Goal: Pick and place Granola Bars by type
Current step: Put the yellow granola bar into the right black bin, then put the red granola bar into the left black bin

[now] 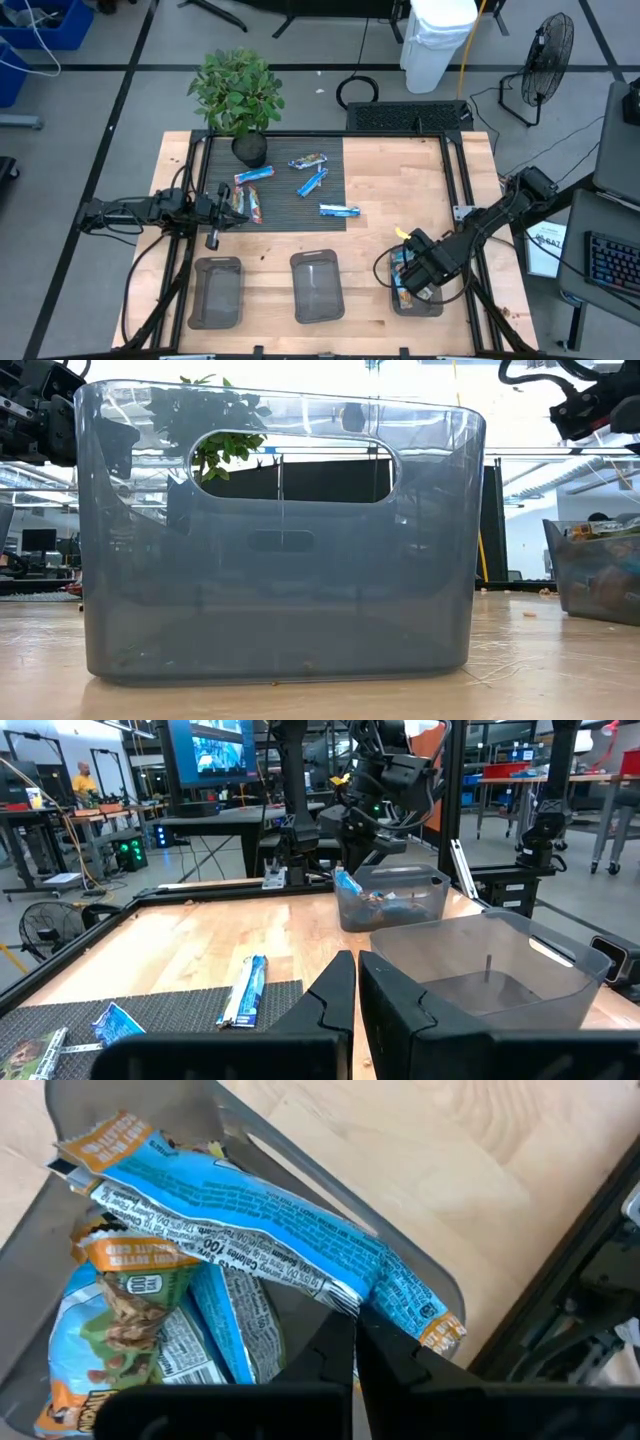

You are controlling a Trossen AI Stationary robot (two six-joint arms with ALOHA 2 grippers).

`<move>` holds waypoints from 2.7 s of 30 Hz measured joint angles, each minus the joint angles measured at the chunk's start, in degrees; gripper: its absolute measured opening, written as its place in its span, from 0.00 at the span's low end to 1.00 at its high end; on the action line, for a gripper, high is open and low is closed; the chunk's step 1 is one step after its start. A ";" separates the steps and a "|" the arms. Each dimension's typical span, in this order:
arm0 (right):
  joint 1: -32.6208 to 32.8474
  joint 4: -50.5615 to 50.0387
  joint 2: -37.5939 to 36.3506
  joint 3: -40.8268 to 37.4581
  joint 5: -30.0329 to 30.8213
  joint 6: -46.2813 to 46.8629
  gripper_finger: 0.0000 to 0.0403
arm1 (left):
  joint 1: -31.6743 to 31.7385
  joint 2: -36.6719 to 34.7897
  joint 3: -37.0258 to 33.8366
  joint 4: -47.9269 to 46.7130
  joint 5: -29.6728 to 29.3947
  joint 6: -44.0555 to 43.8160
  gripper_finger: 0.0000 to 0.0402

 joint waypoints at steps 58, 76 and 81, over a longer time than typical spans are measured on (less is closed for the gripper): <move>0.07 4.24 -0.02 -0.02 -0.28 -1.15 0.01 | -0.01 0.01 0.00 -0.01 -0.01 0.00 0.06; 0.07 4.23 -0.02 -0.02 -0.20 -3.60 0.19 | 0.01 0.01 -0.01 -0.01 -0.01 0.00 0.06; 0.09 4.22 -0.66 -0.04 1.65 -9.34 0.22 | 0.00 0.01 0.00 -0.01 0.00 0.00 0.06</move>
